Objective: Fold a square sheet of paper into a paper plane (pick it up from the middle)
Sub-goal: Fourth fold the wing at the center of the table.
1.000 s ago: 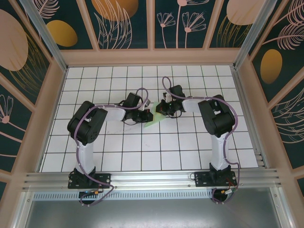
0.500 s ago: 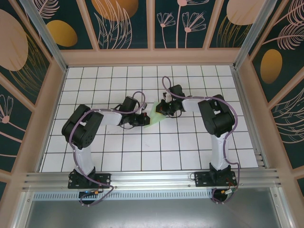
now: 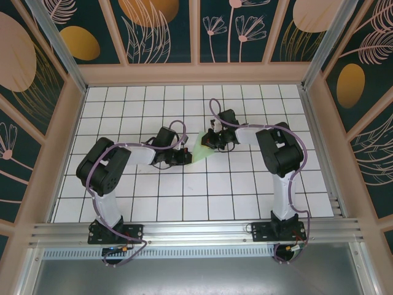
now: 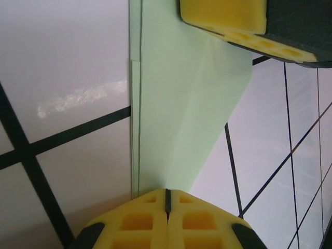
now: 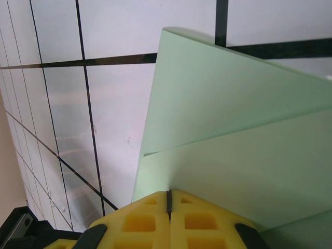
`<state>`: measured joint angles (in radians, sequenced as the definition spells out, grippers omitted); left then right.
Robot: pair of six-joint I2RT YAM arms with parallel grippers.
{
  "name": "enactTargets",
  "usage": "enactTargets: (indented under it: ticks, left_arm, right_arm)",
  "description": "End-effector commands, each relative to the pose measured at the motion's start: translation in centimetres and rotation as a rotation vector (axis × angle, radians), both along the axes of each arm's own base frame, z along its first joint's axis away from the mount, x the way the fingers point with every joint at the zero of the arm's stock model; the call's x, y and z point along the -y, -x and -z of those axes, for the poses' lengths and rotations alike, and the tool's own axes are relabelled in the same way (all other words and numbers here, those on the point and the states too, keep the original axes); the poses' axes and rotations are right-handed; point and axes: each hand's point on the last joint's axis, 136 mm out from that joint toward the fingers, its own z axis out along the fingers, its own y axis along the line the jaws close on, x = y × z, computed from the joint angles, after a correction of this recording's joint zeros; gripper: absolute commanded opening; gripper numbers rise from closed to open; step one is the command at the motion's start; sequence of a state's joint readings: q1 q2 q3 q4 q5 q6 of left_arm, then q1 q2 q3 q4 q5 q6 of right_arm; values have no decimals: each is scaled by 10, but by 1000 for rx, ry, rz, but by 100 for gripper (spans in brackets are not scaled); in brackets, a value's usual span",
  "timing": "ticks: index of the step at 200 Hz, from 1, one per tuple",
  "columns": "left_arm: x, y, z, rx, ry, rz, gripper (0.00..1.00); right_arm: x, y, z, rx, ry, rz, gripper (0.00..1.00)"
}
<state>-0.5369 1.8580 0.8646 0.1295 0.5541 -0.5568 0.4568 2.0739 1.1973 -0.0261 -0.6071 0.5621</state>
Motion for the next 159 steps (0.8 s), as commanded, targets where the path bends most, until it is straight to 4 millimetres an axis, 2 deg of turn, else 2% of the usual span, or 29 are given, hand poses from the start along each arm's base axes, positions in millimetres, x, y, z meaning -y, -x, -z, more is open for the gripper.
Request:
enactTargets:
  ticks: [1, 62, 105, 133, 138, 159]
  left_arm:
    - [-21, 38, 24, -134, -96, 20, 5]
    - [-33, 51, 29, -152, -138, 14, 4]
    - [-36, 47, 22, -118, -157, 1, 4]
    - [-28, 28, -4, -26, -108, -18, 3]
    - [-25, 21, -18, 18, -85, -28, 3]
    - [-14, 1, -55, 131, 4, -62, 4]
  right_arm:
    - [42, 31, 78, -165, 242, 49, 3]
    - [45, 33, 79, -169, 251, 49, 3]
    - [46, 33, 81, -171, 255, 50, 3]
    - [45, 33, 81, -169, 254, 51, 3]
    - [45, 33, 81, -169, 253, 52, 3]
    - [44, 32, 80, -167, 249, 53, 3]
